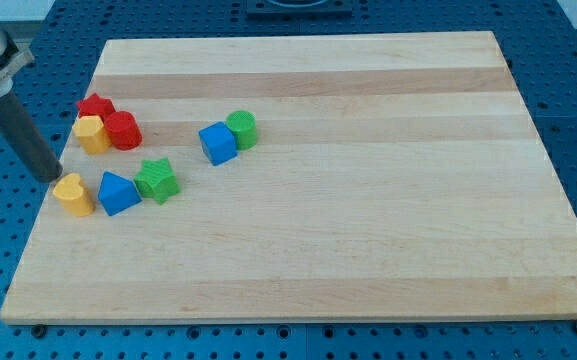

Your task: Move the red star to the right of the yellow hexagon

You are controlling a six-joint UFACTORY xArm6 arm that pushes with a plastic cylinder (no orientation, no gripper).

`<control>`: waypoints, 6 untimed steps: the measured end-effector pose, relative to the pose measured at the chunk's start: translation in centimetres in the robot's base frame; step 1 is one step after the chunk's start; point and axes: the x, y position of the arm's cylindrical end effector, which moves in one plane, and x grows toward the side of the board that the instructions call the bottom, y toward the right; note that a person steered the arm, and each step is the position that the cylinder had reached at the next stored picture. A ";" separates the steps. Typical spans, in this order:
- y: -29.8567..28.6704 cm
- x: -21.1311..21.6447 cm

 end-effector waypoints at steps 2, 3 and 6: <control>0.0 -7.3; 0.7 -11.5; 5.0 -12.1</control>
